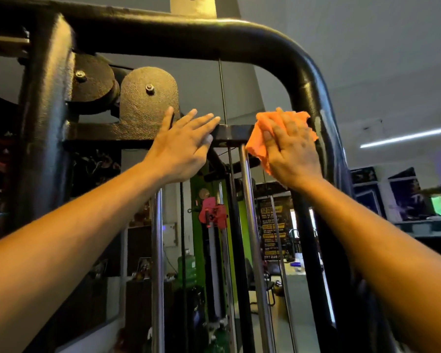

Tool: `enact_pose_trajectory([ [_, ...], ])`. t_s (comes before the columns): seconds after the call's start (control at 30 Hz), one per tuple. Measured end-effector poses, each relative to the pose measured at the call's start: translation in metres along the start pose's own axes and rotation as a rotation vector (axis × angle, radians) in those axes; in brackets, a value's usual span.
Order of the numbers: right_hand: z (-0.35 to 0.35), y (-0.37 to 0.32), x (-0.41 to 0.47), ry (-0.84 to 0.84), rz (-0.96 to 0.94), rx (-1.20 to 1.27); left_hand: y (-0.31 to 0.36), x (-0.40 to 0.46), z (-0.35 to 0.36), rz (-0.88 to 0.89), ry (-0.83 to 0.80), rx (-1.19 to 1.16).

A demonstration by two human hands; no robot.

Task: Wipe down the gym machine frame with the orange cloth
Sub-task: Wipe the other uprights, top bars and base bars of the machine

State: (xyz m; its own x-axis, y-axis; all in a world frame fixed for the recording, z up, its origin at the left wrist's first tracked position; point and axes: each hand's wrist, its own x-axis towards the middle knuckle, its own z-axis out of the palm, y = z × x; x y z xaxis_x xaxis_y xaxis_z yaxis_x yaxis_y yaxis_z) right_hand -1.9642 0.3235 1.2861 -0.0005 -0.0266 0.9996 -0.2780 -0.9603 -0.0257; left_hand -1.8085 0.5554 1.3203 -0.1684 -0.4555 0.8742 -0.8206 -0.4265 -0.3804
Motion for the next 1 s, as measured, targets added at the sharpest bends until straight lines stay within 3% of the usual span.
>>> enact_pose_trajectory([
  [0.07,0.003,-0.013,-0.001,0.001,0.012,-0.003,0.001,0.000,0.001,-0.011,0.014,0.002],
  [0.17,0.008,-0.035,-0.006,-0.027,-0.126,-0.001,0.009,0.004,0.005,-0.024,0.022,0.014],
  [0.3,-0.004,-0.008,-0.002,-0.022,-0.288,-0.030,0.025,0.015,0.012,-0.016,0.027,0.001],
  [0.43,-0.028,0.027,0.002,-0.009,-0.200,0.011,0.039,0.017,0.016,-0.038,0.043,-0.057],
  [0.53,-0.023,0.006,0.003,-0.030,-0.098,0.014,0.042,0.014,0.018,-0.034,0.056,-0.043],
  [0.63,-0.010,-0.011,0.004,-0.058,-0.215,-0.032,0.048,0.018,0.019,-0.050,0.052,-0.038],
  [0.77,-0.020,0.016,0.009,-0.081,-0.321,-0.093,0.061,0.026,0.021,-0.076,0.038,-0.057],
  [1.0,-0.059,0.064,0.009,-0.056,-0.269,-0.203,0.088,0.051,0.033,-0.030,-0.006,-0.076],
])
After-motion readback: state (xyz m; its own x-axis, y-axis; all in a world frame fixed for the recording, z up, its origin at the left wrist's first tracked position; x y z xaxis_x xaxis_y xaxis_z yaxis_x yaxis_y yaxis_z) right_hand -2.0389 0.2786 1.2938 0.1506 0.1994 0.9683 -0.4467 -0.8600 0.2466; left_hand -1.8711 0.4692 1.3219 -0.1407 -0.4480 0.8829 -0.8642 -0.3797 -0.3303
